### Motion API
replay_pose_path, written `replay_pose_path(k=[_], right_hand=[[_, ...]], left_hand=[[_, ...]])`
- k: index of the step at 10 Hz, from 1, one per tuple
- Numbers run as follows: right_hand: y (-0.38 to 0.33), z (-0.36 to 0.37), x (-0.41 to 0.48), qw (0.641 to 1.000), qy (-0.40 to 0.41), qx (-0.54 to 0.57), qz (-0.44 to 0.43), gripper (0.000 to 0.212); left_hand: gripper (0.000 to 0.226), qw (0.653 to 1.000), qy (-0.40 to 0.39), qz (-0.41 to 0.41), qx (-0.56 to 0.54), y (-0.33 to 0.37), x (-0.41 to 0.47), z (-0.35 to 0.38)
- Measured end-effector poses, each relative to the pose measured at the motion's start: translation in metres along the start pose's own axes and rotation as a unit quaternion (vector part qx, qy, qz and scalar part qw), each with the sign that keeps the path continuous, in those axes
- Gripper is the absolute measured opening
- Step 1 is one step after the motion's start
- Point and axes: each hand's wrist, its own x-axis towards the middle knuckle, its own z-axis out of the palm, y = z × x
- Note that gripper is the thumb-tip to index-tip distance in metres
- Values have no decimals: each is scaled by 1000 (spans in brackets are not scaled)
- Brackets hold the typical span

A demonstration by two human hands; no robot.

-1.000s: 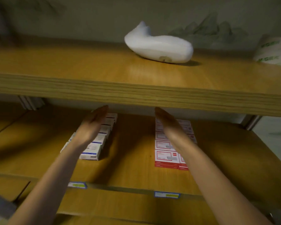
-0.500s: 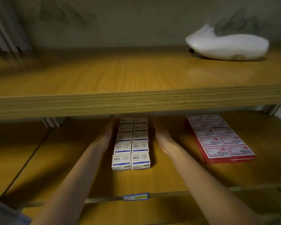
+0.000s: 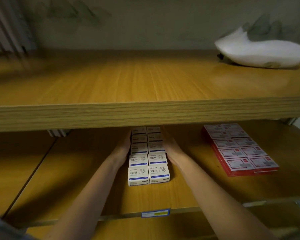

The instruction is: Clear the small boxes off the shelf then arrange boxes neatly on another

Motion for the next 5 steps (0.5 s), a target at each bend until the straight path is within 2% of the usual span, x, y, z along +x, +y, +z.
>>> replay_pose_path(k=[2, 3, 4, 5], right_hand=[[3, 1, 1, 1000, 5, -6, 9, 37], [-4, -2, -6, 999, -3, -41, 9, 37], [-1, -15, -13, 993, 5, -116, 37, 47], [-4, -34, -30, 987, 24, -151, 54, 47]], left_hand=[[53, 999, -19, 34, -18, 1, -4, 0], [52, 1000, -15, 12, -4, 5, -10, -2], [49, 999, 3, 14, 48, 2, -11, -11], [44, 992, 9, 124, 34, 5, -19, -18]])
